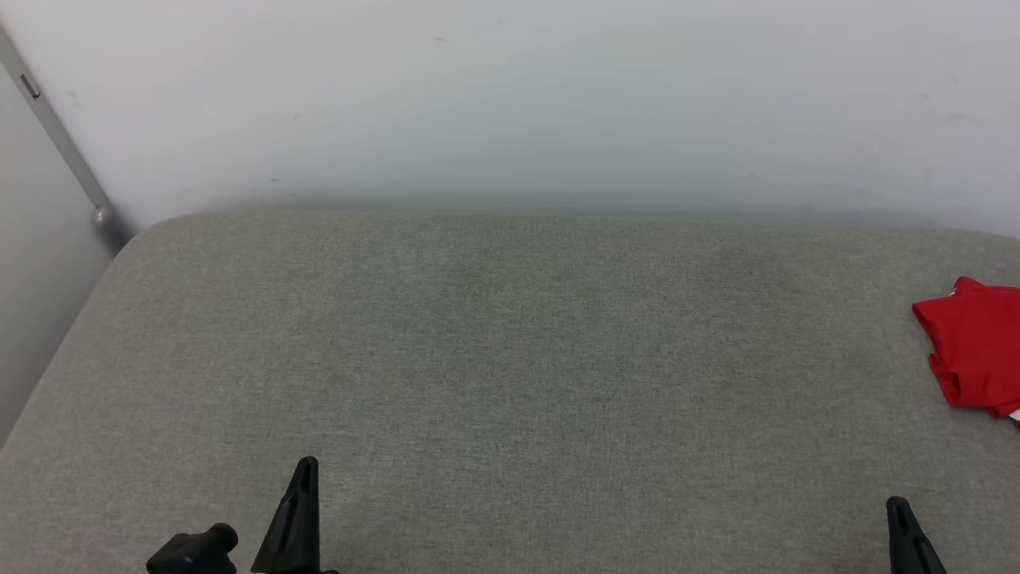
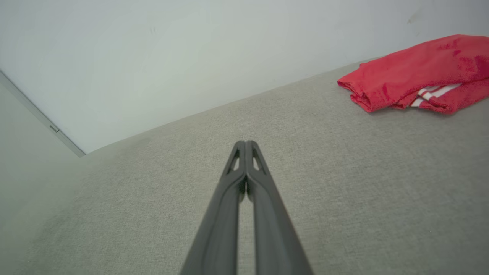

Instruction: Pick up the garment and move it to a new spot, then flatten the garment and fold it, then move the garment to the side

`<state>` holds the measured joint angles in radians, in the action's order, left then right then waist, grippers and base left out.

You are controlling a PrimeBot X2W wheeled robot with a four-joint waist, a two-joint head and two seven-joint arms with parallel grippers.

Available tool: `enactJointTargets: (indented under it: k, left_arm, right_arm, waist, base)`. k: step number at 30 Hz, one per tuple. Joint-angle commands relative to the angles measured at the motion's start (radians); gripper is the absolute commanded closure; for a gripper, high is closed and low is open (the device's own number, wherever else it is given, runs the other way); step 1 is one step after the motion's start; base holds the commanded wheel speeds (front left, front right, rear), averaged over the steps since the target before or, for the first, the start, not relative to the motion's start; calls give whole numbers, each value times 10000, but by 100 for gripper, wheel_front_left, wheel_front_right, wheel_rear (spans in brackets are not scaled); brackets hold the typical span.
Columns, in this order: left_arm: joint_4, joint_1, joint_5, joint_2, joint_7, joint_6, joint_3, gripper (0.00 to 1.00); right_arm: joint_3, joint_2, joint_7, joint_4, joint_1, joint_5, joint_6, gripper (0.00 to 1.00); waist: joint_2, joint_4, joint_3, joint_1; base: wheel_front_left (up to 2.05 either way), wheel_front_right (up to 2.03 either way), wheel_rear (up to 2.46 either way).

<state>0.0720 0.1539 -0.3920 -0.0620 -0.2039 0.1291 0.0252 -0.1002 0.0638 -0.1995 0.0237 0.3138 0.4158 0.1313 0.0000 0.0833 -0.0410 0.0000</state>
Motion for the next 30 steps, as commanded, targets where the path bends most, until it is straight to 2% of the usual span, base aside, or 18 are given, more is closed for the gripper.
enactJointTargets:
  k: [1,16,30]
  left_arm:
    - [-59,-316,-481,-89,71,-8,-24,100]
    - [333,-829,-3097,-191,562,7,-114,100]
    - [579,-1190,-5013,-242,960,10,-222,100]
  right_arm:
    - [24,118,76,29,-312,487,-1,100]
    - [142,186,595,-522,-1140,3013,-2,100]
    - [201,211,1009,-942,-1758,4870,-3,100]
  waist:
    - [0,-11,6,0]
    - [0,-125,66,0]
    - [0,-224,119,0]
  base:
    - [0,0,0]
    - [0,0,0]
    - [0,0,0]
